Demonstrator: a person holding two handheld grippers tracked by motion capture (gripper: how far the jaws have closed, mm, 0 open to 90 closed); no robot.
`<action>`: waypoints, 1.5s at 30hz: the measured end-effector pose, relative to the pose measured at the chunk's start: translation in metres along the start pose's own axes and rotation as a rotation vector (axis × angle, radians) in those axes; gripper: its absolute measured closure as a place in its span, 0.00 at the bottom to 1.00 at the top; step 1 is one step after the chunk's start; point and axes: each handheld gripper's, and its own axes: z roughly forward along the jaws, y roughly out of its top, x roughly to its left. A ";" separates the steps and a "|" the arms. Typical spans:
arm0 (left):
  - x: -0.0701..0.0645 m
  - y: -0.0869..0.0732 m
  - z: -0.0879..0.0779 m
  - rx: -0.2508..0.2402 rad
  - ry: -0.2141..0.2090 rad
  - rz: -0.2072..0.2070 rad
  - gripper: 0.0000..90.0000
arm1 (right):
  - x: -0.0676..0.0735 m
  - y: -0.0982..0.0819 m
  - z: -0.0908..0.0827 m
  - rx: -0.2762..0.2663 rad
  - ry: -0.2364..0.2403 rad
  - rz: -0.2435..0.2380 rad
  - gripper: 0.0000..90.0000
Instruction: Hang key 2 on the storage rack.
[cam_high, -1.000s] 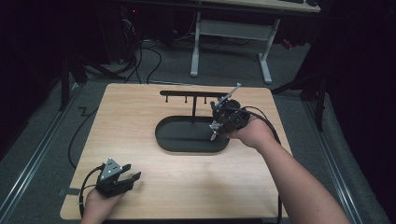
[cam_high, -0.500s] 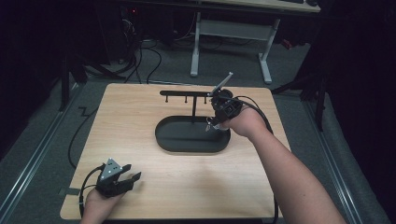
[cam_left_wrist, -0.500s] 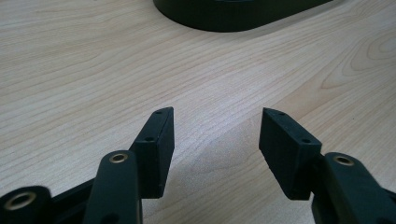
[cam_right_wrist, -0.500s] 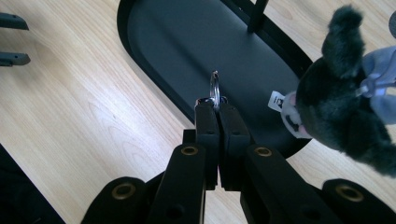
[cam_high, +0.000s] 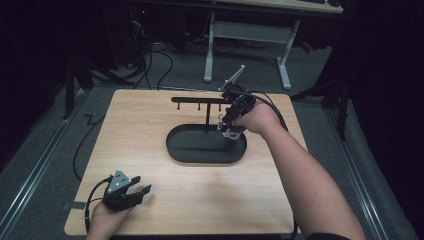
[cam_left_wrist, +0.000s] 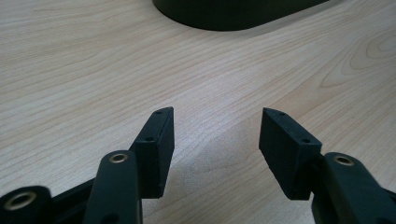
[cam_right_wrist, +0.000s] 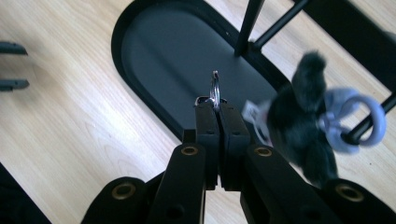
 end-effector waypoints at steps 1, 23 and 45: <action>0.000 0.000 0.000 -0.001 0.001 -0.001 0.51 | 0.000 0.003 0.000 0.005 -0.002 0.014 0.99; 0.000 0.000 0.001 0.007 -0.004 0.003 0.51 | -0.016 0.022 0.007 0.004 -0.038 0.036 0.99; 0.000 -0.001 0.002 0.007 -0.007 0.008 0.51 | -0.018 0.030 0.001 -0.066 -0.089 0.052 0.88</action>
